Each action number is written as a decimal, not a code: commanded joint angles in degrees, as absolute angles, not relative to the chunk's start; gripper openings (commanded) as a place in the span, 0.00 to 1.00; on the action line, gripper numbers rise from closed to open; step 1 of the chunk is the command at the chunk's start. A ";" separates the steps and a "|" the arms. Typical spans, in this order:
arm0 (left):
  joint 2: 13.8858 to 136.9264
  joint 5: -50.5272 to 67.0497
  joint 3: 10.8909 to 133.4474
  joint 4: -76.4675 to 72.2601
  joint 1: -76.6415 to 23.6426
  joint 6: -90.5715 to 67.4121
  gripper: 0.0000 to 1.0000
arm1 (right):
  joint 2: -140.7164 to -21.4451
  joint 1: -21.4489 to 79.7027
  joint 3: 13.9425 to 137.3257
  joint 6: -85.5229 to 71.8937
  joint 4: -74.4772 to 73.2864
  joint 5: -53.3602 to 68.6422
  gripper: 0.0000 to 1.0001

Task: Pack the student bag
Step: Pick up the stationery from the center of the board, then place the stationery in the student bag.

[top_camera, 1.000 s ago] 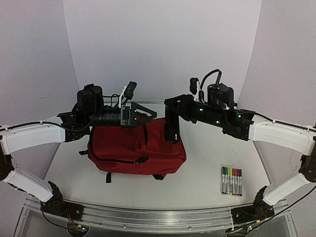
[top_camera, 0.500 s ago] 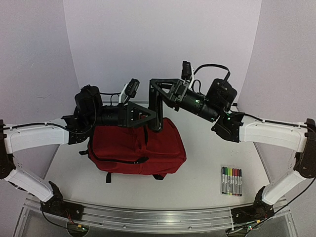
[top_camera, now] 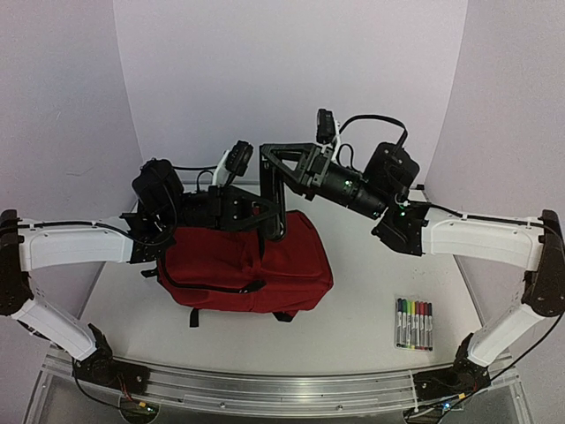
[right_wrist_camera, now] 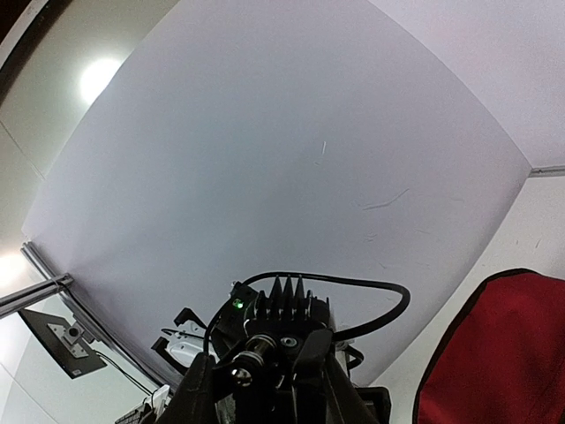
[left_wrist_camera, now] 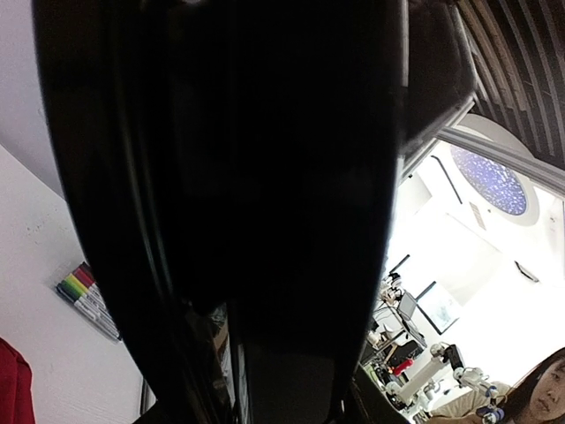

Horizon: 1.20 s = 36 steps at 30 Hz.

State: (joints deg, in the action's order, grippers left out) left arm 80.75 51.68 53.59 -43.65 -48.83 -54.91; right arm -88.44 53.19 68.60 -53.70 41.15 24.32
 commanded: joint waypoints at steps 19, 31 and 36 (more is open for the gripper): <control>64.48 29.41 48.67 -2.83 -39.45 -49.84 0.00 | -79.74 53.52 76.97 -33.11 -3.30 -14.72 0.86; 68.94 38.62 48.87 4.91 -30.59 -51.71 0.00 | -104.42 60.18 98.22 -29.00 -30.94 -22.07 0.66; 70.66 40.09 49.42 4.89 -30.56 -51.89 0.00 | -110.18 63.22 104.04 -26.59 -33.43 -23.40 0.65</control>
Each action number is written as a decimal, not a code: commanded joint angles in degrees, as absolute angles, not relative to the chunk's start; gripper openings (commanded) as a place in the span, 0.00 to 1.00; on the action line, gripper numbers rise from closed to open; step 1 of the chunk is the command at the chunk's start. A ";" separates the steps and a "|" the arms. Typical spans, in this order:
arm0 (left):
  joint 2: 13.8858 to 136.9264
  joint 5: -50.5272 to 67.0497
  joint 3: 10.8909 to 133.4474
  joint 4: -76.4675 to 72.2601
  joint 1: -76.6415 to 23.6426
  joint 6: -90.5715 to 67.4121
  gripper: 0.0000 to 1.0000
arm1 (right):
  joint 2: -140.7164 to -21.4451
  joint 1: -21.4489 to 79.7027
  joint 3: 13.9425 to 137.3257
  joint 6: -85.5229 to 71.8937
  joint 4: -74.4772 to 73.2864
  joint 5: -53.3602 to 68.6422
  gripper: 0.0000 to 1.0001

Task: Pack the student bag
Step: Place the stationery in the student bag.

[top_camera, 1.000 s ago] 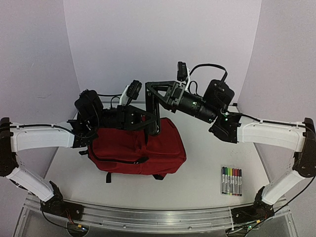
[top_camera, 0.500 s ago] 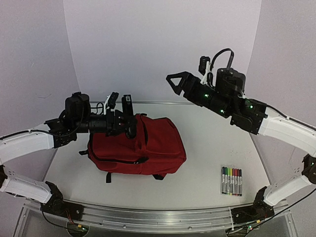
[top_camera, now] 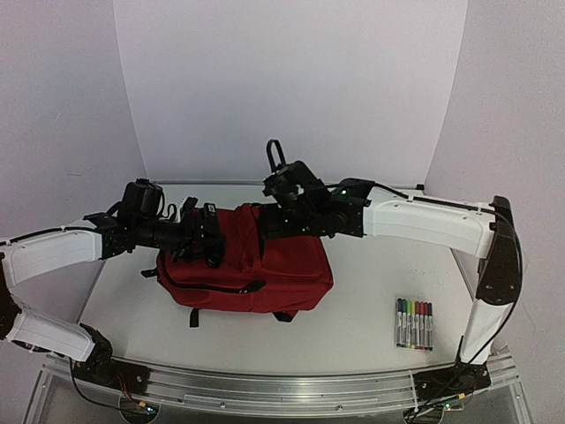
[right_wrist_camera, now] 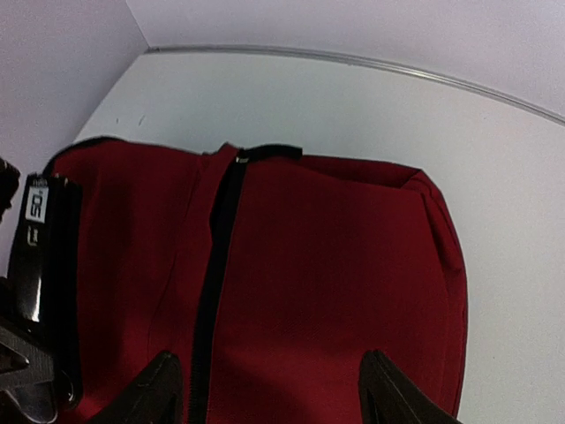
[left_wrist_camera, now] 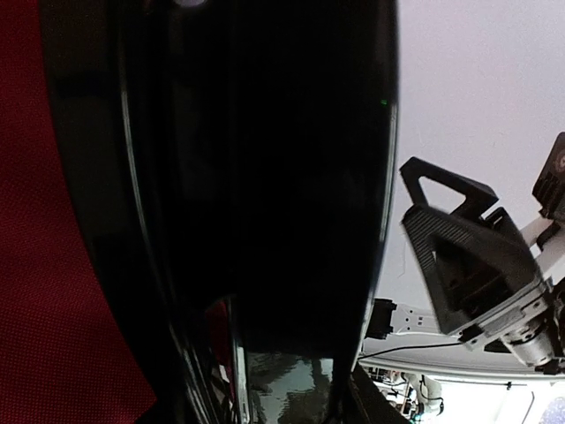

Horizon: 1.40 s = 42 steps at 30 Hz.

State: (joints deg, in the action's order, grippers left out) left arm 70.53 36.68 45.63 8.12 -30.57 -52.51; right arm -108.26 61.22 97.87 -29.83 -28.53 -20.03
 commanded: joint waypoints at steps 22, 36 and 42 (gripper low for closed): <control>75.17 46.87 54.05 6.40 -30.67 -51.33 0.00 | -119.96 64.71 114.44 -26.91 -40.96 -32.91 0.18; 83.77 58.47 60.61 7.74 -35.33 -50.92 0.00 | -116.01 64.72 113.64 -30.12 -38.83 -38.13 0.00; 88.19 60.32 60.18 9.91 -36.71 -51.21 0.00 | -114.22 64.76 112.90 -30.25 -36.27 -38.45 0.00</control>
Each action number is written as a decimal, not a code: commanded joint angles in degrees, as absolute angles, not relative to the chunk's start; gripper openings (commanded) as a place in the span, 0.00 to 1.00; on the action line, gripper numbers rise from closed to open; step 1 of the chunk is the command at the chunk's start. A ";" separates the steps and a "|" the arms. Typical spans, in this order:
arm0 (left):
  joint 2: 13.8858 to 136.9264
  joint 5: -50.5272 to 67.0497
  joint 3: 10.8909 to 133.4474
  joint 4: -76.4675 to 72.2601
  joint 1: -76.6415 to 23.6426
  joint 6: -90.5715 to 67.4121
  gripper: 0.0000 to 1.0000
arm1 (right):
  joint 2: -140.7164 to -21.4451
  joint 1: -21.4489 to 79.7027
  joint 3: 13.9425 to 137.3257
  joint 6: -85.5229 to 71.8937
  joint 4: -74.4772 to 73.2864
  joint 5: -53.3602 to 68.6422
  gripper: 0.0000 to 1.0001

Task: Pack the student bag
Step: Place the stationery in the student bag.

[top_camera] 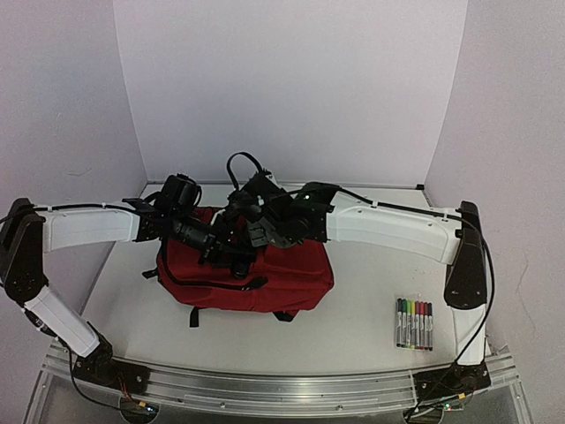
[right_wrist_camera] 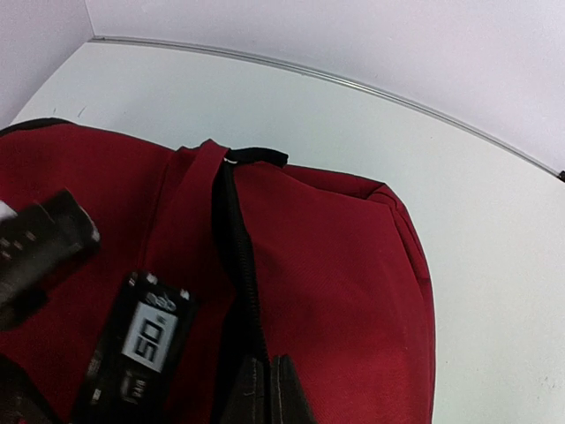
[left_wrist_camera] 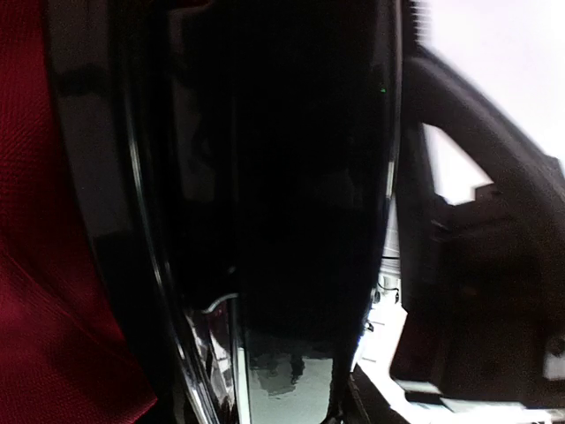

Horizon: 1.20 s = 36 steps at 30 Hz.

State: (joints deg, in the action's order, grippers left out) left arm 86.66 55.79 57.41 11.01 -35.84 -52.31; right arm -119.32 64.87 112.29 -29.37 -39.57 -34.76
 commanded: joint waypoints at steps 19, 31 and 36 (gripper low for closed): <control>100.80 59.36 72.35 6.32 -35.42 -51.35 0.00 | -105.52 64.74 99.05 -29.55 -23.07 -26.08 0.00; 106.22 49.94 75.18 -7.17 -34.19 -59.39 0.16 | -104.72 64.72 93.33 -35.41 -20.50 -25.61 0.00; 102.92 46.74 73.63 -1.83 -34.19 -54.76 0.48 | -104.47 64.62 93.20 -35.66 -20.56 -26.83 0.00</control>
